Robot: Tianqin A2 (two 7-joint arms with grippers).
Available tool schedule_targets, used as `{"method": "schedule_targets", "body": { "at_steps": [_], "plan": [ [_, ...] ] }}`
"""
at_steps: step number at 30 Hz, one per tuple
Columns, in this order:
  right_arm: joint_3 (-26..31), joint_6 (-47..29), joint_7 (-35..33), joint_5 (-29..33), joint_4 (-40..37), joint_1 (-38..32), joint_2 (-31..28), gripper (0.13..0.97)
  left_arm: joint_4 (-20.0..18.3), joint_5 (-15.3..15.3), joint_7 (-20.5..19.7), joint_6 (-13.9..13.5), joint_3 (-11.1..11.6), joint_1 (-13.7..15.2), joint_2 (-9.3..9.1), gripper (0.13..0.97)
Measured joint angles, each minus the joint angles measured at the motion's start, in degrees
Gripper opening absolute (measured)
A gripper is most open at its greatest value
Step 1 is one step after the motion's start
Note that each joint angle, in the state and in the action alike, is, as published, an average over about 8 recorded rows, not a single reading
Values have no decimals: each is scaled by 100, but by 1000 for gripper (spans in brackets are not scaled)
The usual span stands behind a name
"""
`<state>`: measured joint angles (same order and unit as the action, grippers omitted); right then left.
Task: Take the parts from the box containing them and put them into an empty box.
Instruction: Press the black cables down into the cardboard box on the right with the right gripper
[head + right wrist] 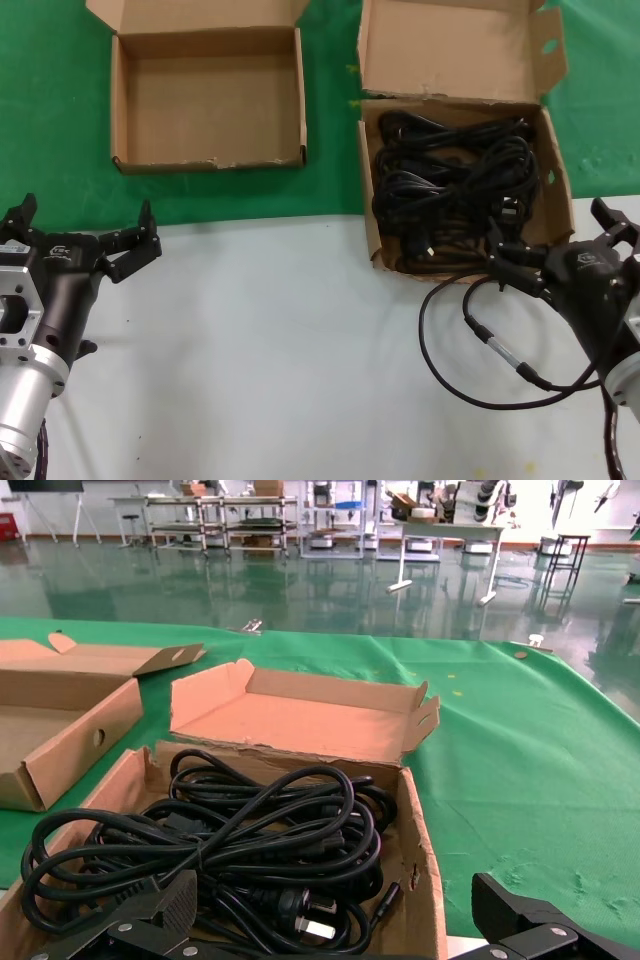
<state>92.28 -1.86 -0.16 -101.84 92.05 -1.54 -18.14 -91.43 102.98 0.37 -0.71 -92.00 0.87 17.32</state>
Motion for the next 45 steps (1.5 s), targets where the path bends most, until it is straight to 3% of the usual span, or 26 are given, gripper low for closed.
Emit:
{"method": "schedule_targets", "body": {
  "at_steps": [16, 25, 34, 42, 45],
  "plan": [
    [0, 0, 0, 0, 0, 0, 0, 966, 0, 0, 0, 0, 0, 0, 0, 957],
    [0, 0, 0, 0, 0, 0, 0, 966, 0, 0, 0, 0, 0, 0, 0, 891],
    [-1, 4, -1, 3, 4, -5, -15, 966, 0, 0, 0, 0, 0, 0, 0, 759],
    [-77, -226, -106, 14, 106, -65, -174, 966, 0, 0, 0, 0, 0, 0, 0, 563],
    [-109, -552, -235, 6, 157, -135, -381, 966, 0, 0, 0, 0, 0, 0, 0, 563]
  ]
}}
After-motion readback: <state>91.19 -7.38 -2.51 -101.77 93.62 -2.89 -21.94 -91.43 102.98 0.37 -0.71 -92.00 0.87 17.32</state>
